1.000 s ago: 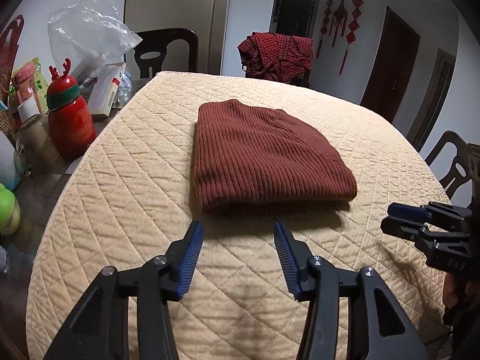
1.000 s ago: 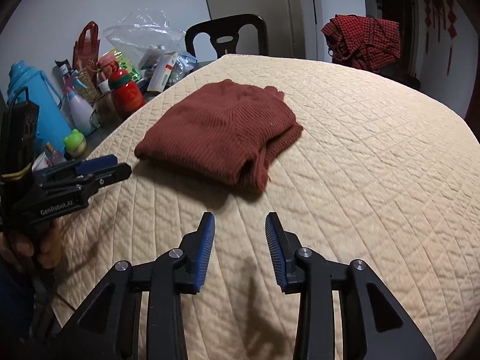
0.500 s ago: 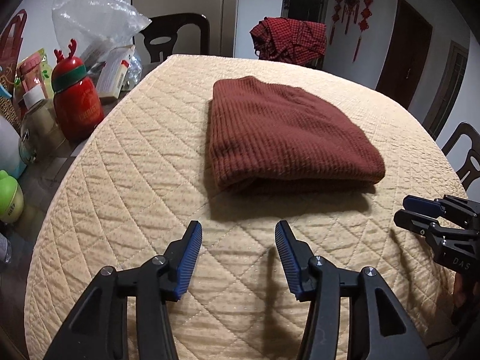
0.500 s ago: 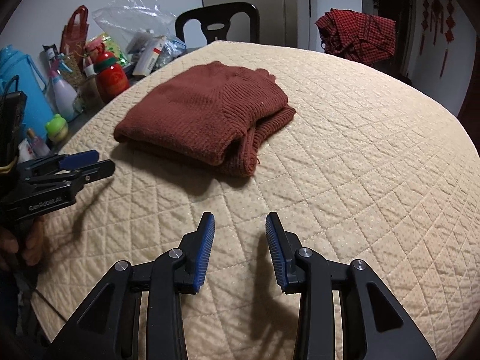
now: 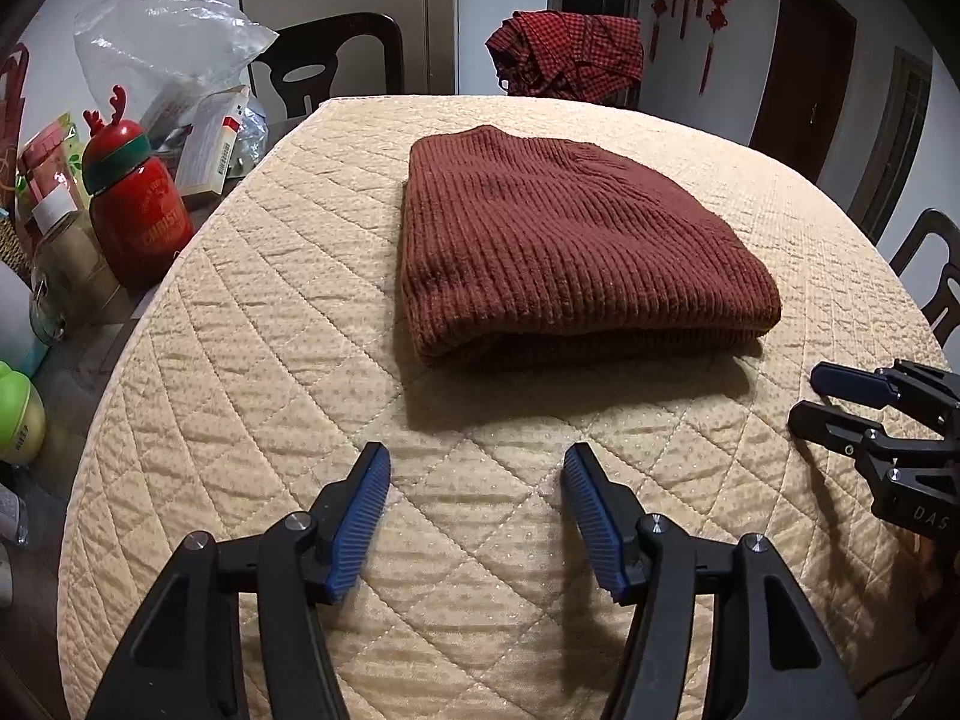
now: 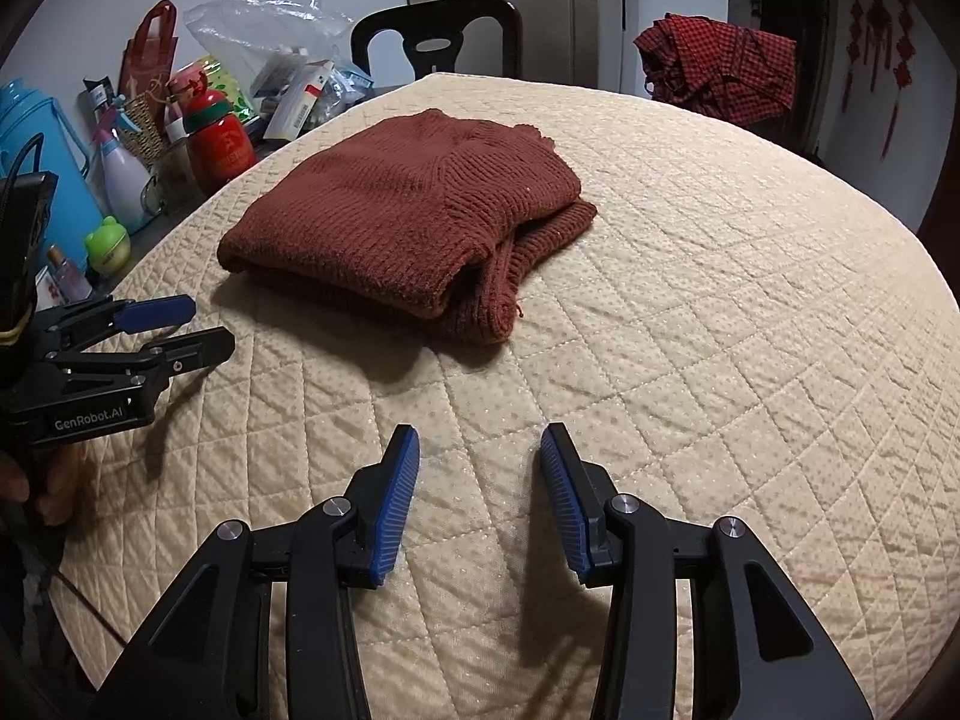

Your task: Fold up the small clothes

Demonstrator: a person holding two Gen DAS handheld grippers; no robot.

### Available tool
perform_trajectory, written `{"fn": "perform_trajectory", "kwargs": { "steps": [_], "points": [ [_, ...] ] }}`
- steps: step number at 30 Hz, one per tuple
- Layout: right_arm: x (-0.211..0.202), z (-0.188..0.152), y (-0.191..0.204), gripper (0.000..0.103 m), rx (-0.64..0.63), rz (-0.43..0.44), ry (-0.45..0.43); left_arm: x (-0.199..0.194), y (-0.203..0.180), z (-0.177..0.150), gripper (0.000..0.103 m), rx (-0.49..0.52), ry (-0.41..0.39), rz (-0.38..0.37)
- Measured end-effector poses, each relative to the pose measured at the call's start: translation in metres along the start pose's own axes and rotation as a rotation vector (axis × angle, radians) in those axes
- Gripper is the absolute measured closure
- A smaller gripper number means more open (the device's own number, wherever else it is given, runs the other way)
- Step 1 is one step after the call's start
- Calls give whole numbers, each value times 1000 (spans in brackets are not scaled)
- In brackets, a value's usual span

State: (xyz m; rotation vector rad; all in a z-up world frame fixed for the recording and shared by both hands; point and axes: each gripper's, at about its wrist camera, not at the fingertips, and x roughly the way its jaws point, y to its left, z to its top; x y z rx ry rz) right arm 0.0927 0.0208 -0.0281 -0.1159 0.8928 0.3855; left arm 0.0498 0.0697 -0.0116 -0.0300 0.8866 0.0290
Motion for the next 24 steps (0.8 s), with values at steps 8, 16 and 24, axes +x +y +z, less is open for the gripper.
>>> {"fn": "perform_trajectory", "kwargs": {
  "steps": [8, 16, 24],
  "points": [
    [1, 1, 3, 59, -13, -15, 3, 0, -1, 0, 39, 4, -1, 7],
    [1, 1, 3, 59, -15, -17, 3, 1, -1, 0, 39, 5, -1, 8],
    [1, 1, 4, 59, -18, -21, 4, 0, -1, 0, 38, 5, -1, 9]
  ]
}}
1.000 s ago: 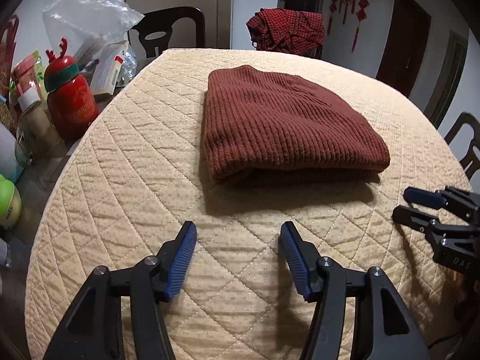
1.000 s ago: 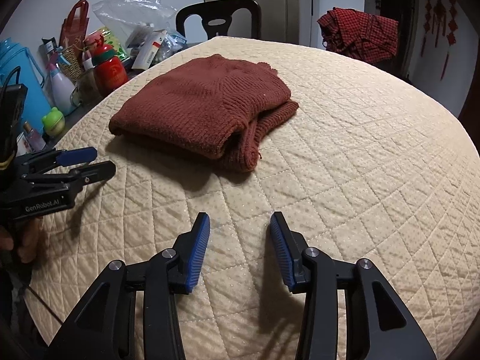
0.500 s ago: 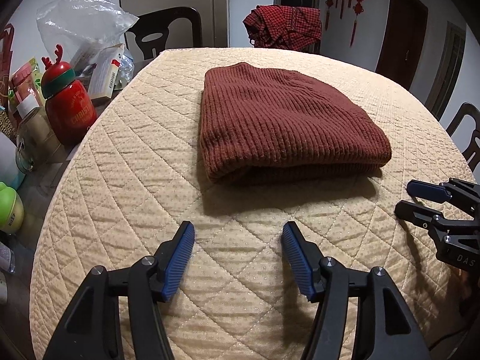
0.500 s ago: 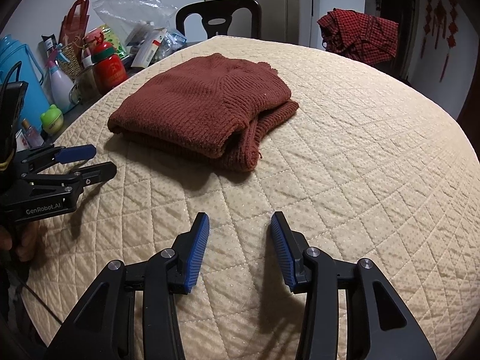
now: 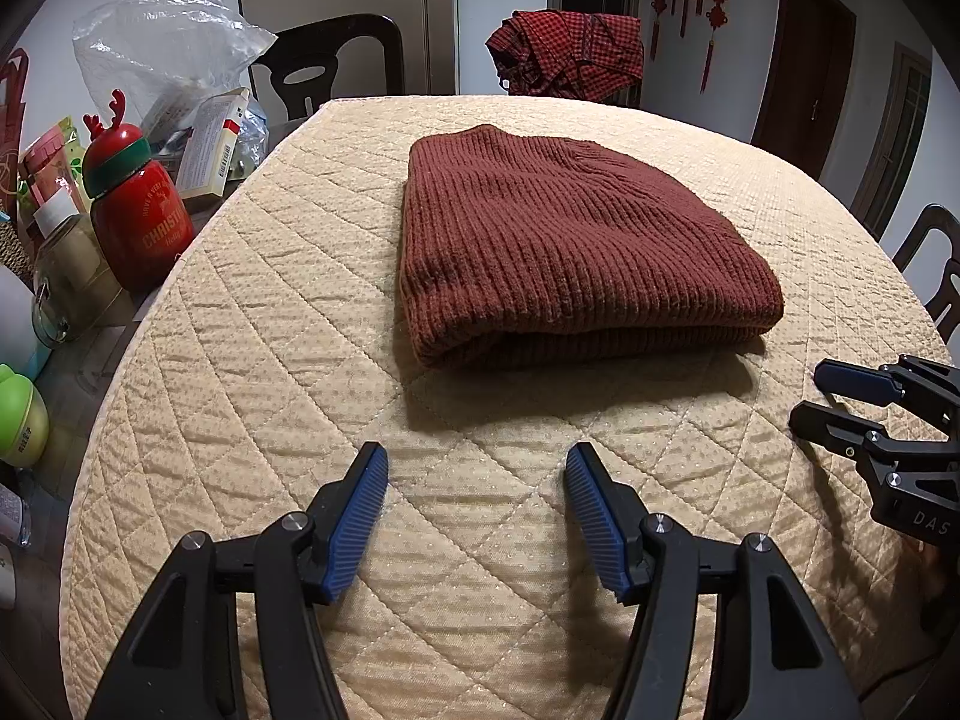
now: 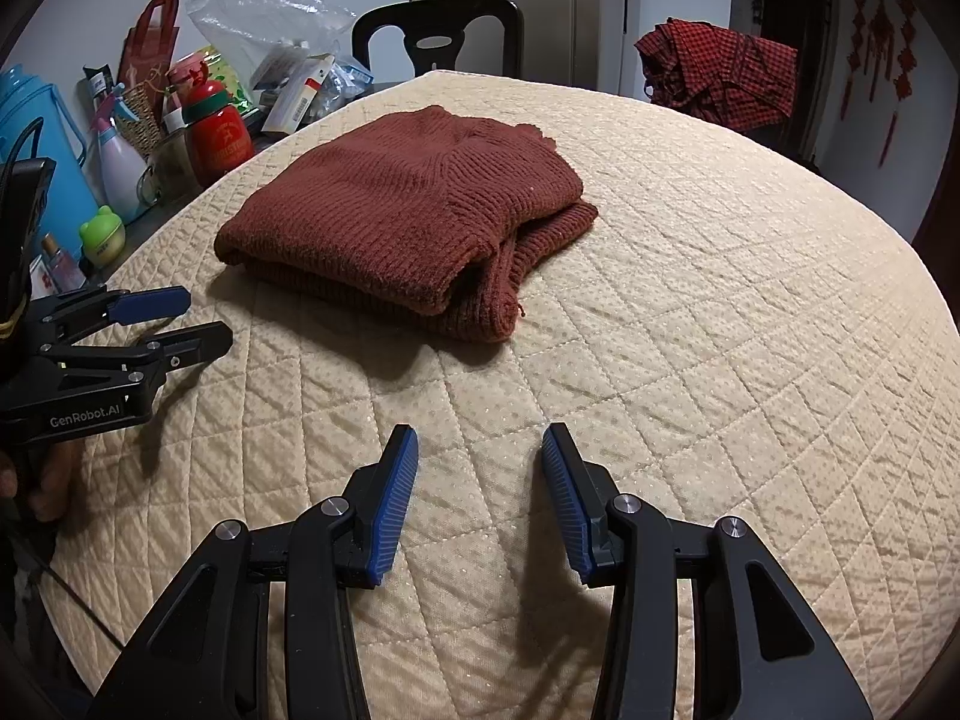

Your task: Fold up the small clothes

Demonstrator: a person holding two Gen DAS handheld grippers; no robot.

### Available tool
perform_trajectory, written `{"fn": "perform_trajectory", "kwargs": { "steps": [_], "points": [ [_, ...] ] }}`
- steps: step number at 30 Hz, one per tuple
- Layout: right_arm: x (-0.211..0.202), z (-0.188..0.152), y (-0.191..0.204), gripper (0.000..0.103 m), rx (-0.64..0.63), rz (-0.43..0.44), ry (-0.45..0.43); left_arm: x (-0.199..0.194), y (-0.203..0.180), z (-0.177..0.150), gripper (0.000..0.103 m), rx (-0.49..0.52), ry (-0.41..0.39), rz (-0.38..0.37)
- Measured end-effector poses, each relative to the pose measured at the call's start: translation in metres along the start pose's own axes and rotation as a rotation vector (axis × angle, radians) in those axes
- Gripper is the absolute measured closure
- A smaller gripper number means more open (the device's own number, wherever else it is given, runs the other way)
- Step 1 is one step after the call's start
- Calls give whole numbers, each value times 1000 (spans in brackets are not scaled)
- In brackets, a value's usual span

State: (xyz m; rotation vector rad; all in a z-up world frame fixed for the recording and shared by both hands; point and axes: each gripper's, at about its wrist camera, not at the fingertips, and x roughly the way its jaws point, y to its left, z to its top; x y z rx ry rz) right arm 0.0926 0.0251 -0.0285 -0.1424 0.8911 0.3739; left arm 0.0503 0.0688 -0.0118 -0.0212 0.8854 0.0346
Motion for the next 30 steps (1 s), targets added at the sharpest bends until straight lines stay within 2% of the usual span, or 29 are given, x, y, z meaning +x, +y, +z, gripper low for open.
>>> {"fn": "perform_trajectory", "kwargs": {
  "steps": [30],
  "points": [
    [0, 0, 0, 58, 1, 1, 0, 1, -1, -1, 32, -2, 1, 6]
  ]
}}
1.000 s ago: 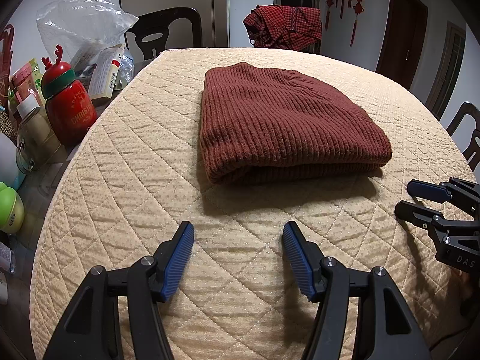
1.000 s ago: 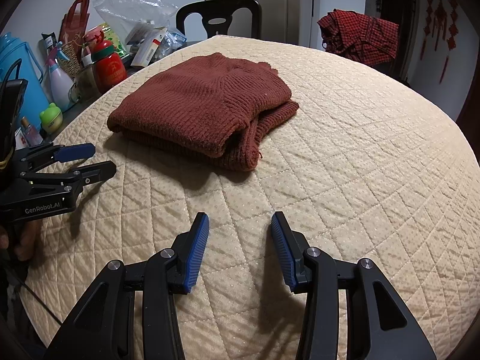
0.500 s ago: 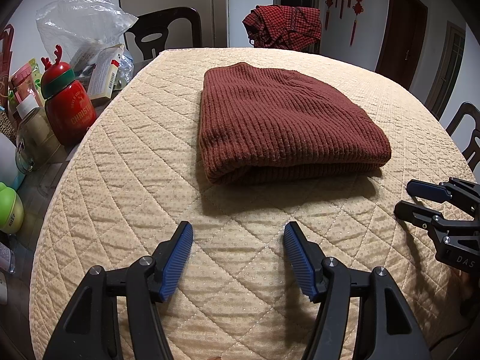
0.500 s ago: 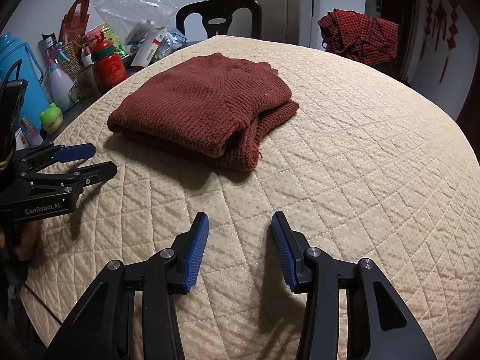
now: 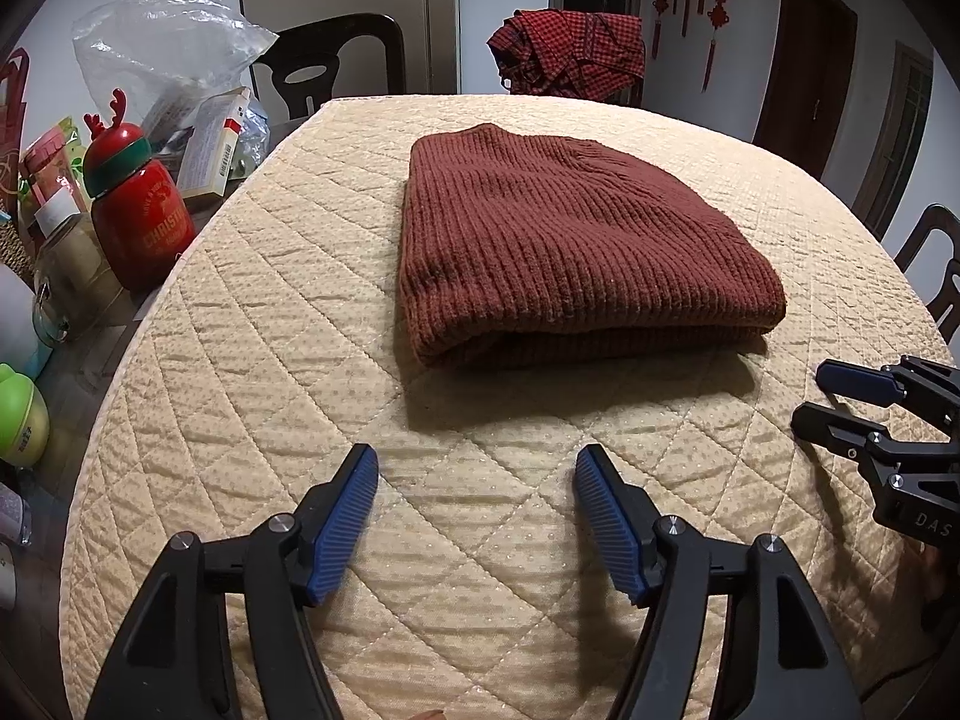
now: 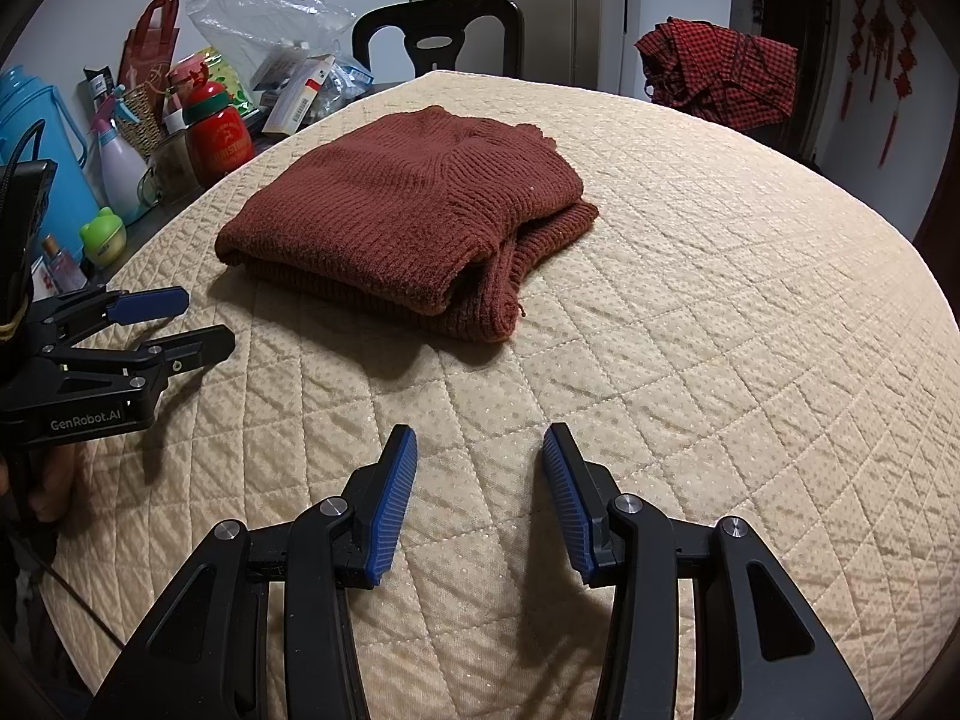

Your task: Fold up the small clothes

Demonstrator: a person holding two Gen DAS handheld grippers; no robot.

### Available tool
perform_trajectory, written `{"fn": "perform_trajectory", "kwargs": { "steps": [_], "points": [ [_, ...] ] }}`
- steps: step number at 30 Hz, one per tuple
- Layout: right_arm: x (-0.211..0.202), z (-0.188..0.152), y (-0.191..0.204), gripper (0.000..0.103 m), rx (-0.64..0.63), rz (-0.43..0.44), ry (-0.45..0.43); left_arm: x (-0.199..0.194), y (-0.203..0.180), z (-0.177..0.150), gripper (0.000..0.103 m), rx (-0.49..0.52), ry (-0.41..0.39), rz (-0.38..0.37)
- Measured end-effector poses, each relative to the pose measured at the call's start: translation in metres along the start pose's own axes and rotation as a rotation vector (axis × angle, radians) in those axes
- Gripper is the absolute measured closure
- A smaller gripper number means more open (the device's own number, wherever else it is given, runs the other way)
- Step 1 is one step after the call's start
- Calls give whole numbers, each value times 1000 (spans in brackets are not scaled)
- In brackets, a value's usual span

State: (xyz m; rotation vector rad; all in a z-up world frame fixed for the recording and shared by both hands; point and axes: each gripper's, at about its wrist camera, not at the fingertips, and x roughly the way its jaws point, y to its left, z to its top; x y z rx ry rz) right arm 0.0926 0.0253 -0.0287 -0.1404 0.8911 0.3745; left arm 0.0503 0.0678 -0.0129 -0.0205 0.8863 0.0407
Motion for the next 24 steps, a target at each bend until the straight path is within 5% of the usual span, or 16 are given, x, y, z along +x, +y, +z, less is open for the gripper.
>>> {"fn": "perform_trajectory", "kwargs": {
  "steps": [24],
  "points": [
    [0, 0, 0, 58, 0, -1, 0, 1, 3, 0, 26, -12, 4, 5]
  ]
}}
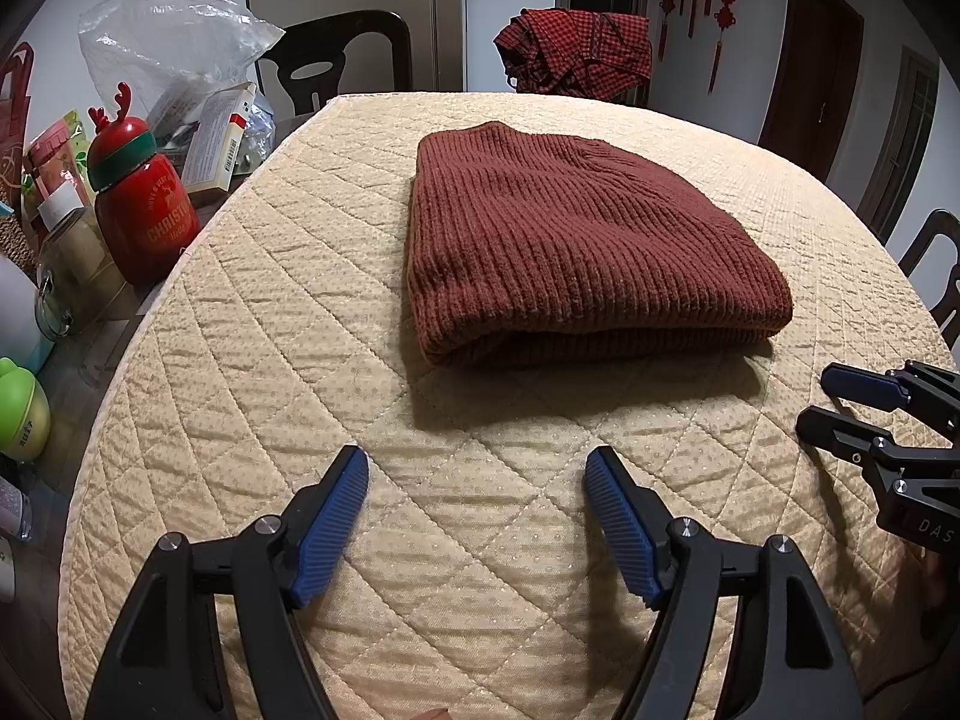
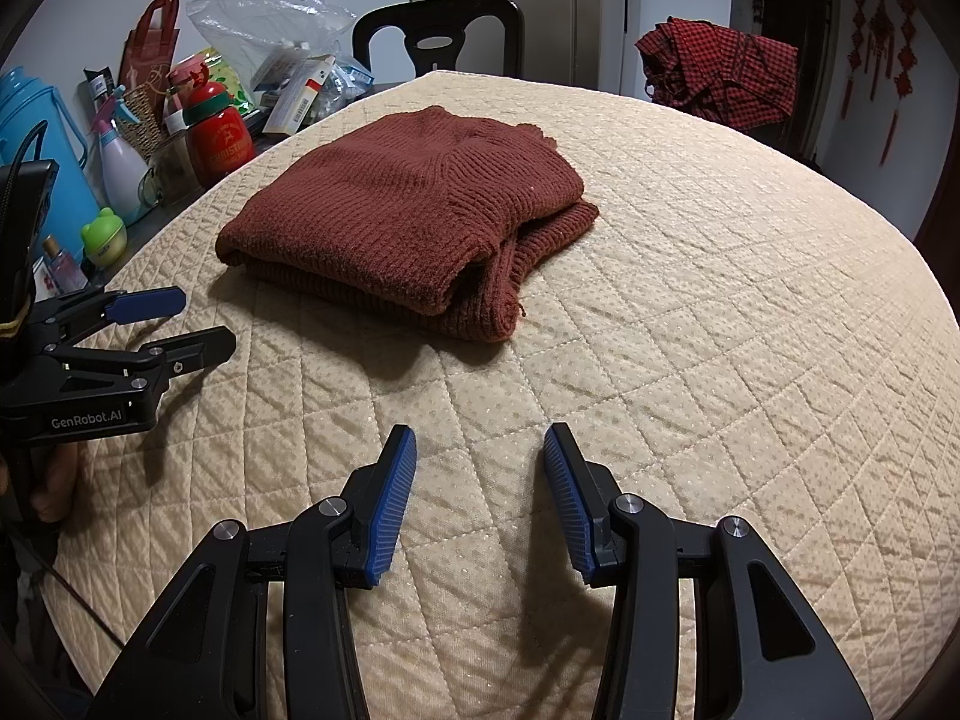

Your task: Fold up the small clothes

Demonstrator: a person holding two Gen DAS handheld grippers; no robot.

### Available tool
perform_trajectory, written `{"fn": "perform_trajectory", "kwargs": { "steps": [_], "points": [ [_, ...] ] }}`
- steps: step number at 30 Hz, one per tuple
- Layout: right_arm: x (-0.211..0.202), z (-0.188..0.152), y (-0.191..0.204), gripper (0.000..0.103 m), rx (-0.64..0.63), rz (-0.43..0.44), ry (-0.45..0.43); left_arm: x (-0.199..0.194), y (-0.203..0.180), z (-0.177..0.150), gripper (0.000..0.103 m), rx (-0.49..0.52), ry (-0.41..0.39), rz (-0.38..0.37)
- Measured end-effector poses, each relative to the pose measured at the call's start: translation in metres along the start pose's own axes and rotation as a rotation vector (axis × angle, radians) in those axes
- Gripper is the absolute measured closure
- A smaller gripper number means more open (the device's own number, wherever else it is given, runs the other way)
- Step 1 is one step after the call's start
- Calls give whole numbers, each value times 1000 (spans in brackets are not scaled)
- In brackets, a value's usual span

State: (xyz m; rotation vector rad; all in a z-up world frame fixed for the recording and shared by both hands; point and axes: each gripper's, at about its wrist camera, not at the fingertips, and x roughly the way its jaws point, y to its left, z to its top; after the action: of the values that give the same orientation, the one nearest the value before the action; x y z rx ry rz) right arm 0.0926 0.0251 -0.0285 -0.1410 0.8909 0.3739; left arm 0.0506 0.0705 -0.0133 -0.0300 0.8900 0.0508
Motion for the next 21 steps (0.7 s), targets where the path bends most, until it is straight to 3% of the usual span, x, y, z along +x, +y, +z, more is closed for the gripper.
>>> {"fn": "perform_trajectory", "kwargs": {
  "steps": [21],
  "points": [
    [0, 0, 0, 58, 0, 0, 0, 0, -1, -1, 25, -1, 0, -2]
  ]
}}
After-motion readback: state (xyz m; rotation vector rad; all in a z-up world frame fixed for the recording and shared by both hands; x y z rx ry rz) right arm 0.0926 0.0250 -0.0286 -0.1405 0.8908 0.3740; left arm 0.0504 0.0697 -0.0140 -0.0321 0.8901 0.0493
